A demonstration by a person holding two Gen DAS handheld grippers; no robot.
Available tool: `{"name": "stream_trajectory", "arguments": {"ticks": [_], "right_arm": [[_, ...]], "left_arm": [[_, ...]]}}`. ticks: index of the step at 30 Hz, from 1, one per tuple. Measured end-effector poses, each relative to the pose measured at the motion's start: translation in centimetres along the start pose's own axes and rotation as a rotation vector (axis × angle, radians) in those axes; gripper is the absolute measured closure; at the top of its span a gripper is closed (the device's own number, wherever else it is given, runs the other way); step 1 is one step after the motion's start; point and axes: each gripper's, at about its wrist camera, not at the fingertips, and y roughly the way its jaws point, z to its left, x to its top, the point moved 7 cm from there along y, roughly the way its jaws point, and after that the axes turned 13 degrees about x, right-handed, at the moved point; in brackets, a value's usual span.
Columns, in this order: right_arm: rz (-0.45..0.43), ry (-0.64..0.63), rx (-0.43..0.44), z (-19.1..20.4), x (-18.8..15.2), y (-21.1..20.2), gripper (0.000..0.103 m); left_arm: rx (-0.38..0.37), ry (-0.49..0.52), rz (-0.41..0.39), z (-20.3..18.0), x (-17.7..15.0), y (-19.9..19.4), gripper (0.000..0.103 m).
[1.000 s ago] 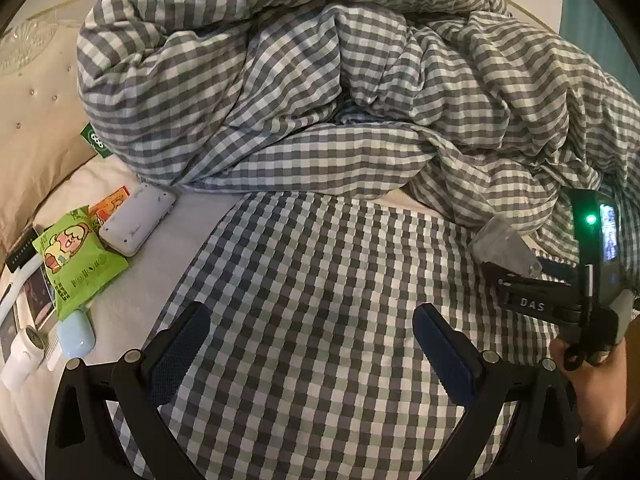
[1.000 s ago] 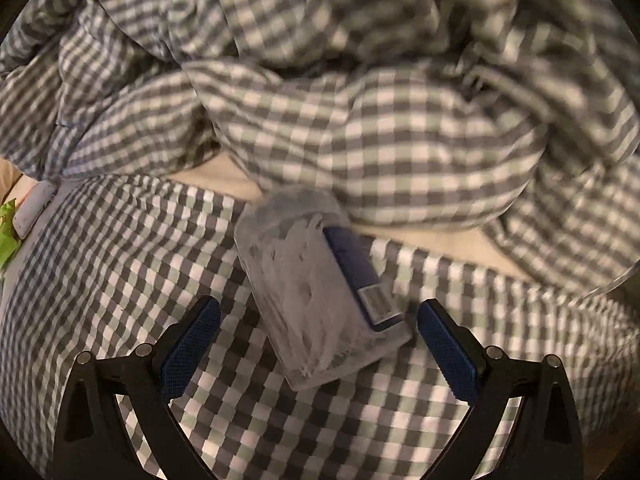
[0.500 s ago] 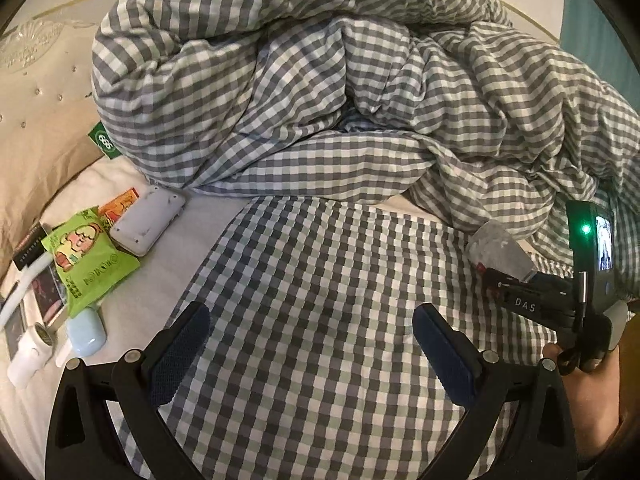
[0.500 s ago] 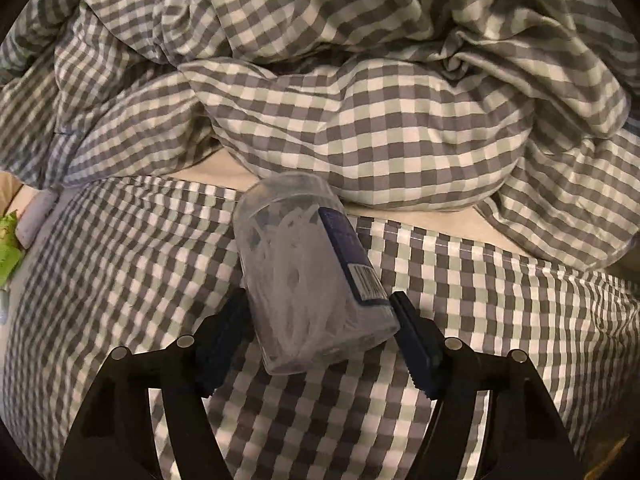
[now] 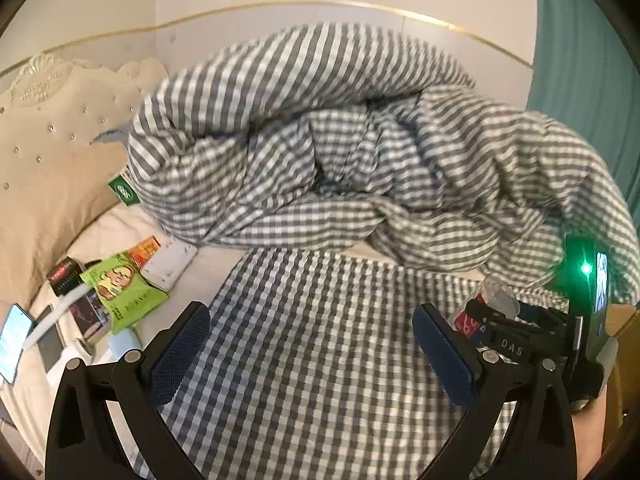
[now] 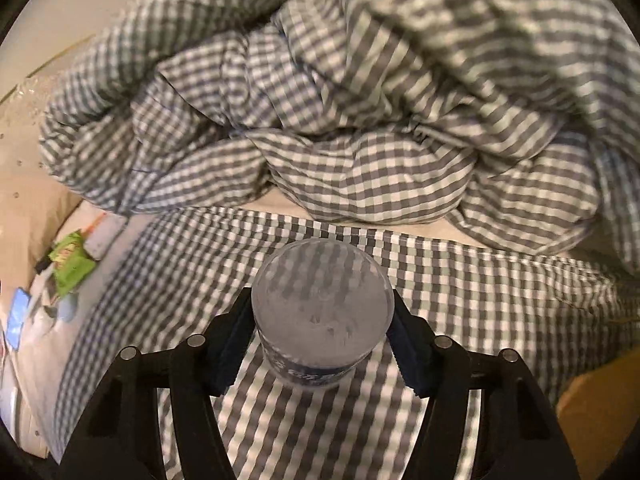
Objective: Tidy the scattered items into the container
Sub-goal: 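Carry the cotton-swab container with the right tool over the box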
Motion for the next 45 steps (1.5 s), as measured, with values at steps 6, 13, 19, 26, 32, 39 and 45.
{"name": "stream_trajectory", "arguments": {"ticks": [6, 13, 19, 26, 32, 39, 45], "right_arm": [[-0.069, -0.018, 0.004, 1.6, -0.3, -6.1, 0.040], [-0.162, -0.042, -0.002, 2.8, -0.2, -13.8, 0.040], [-0.248, -0.044, -0.033, 2.0, -0.3, -20.7, 0.040], [-0.317, -0.033, -0.099, -0.9, -2.1, -28.5, 0.040], [-0.347, 0.003, -0.184, -5.0, -4.6, -34.4, 0.040], [-0.377, 0.033, -0.261, -8.6, -7.1, -40.1, 0.040], [-0.399, 0.064, -0.307, -11.4, -8.9, -43.9, 0.040]], "left_arm": [[-0.020, -0.003, -0.049, -0.2, 0.4, -4.7, 0.000], [-0.048, -0.001, -0.104, -1.0, 0.9, -10.0, 0.000], [-0.086, 0.018, -0.155, -3.2, 1.0, -14.8, 0.000], [-0.143, 0.045, -0.187, -7.4, 0.3, -19.2, 0.000], [-0.211, 0.070, -0.205, -11.9, -0.5, -22.8, 0.000], [-0.273, 0.091, -0.235, -16.4, -1.0, -26.7, 0.000], [-0.315, 0.128, -0.250, -20.4, -2.2, -29.2, 0.000]]}}
